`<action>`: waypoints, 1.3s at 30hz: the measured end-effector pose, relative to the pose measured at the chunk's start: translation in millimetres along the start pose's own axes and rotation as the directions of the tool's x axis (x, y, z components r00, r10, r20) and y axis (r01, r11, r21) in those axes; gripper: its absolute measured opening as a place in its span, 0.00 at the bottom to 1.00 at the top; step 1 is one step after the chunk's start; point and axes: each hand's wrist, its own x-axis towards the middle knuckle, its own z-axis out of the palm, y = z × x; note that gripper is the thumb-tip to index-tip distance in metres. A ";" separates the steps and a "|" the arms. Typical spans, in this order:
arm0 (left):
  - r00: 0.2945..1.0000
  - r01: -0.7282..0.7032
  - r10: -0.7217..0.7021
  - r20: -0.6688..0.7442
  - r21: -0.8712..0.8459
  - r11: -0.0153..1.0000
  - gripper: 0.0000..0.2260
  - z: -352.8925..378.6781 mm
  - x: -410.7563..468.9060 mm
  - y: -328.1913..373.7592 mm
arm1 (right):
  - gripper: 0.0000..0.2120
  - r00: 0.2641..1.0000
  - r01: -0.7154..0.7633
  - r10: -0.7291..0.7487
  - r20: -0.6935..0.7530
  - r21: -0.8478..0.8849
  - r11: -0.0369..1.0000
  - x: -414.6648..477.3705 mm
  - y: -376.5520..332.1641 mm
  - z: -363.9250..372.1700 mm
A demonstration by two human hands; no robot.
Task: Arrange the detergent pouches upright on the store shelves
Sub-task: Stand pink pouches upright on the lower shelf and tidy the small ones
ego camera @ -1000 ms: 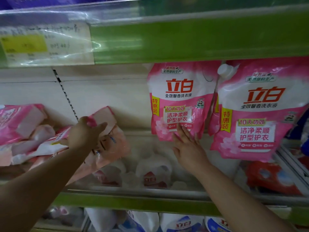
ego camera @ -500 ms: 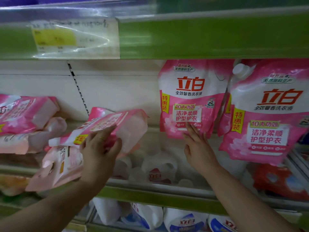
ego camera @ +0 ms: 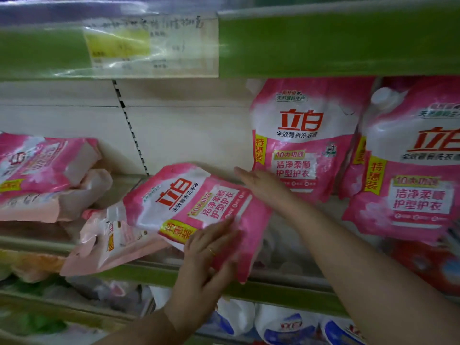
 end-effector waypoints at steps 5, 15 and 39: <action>0.683 0.406 -0.572 -0.454 -0.415 0.814 0.11 -18.8 7.7 -5.6 | 0.25 0.991 0.094 -0.050 0.120 -0.404 0.910 32.8 -22.8 19.4; 0.536 0.564 -0.842 0.063 -0.768 0.302 0.04 -28.5 34.4 8.5 | 0.25 0.993 -0.021 0.025 0.119 -0.036 0.999 50.0 -9.0 56.2; 0.899 0.364 -0.438 0.011 -0.574 0.734 0.06 47.0 124.0 52.5 | 0.06 0.780 0.415 0.071 -0.622 0.598 0.686 -89.6 55.5 -48.4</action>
